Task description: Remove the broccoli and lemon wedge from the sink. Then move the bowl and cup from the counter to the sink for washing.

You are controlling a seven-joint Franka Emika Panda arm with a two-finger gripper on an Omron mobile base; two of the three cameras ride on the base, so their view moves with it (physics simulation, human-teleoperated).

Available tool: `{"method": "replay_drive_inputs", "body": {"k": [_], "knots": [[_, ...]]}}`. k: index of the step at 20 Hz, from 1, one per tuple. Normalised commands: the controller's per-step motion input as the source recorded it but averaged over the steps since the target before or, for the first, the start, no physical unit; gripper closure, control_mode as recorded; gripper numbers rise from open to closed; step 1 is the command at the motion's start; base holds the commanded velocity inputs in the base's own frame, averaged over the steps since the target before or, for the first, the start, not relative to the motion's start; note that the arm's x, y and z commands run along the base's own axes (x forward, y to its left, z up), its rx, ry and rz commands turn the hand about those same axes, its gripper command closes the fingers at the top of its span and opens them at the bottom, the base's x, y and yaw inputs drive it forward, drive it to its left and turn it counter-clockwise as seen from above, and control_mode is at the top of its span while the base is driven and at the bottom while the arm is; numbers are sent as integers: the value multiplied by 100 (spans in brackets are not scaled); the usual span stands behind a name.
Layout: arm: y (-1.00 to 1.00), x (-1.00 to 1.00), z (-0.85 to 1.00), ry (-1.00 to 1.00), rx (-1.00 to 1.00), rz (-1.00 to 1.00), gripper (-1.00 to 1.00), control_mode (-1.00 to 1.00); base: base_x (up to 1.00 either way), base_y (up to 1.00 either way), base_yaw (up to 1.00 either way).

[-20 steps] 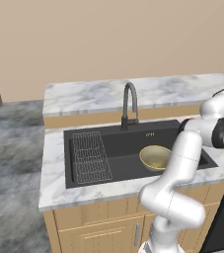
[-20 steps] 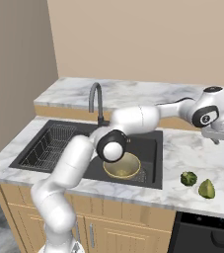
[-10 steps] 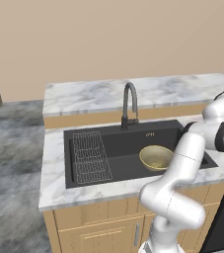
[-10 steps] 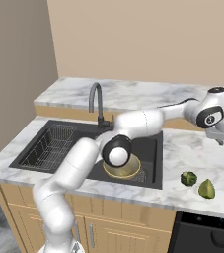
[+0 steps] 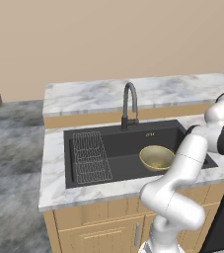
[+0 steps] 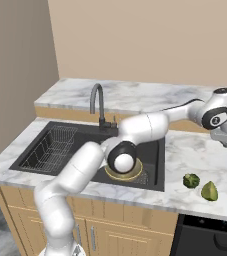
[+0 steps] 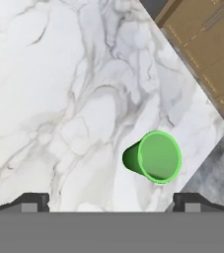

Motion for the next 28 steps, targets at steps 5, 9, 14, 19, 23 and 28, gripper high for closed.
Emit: {"method": "replay_drive_inputs", "body": {"k": [5,9,14,19,23,28], "knots": [[-12,-5,-10,0,0,4,-100,-100,0,0,0],[-13,-8,-16,0,0,8,-100,-100,0,0,0],[-3,-4,-11,0,0,11,-100,-100,0,0,0],[0,-1,-9,0,-1,18,-100,-100,0,0,0],[0,3,-11,4,-10,22,-100,-100,0,0,0],[0,1,-13,7,-15,20,-100,-100,0,0,0]]}}
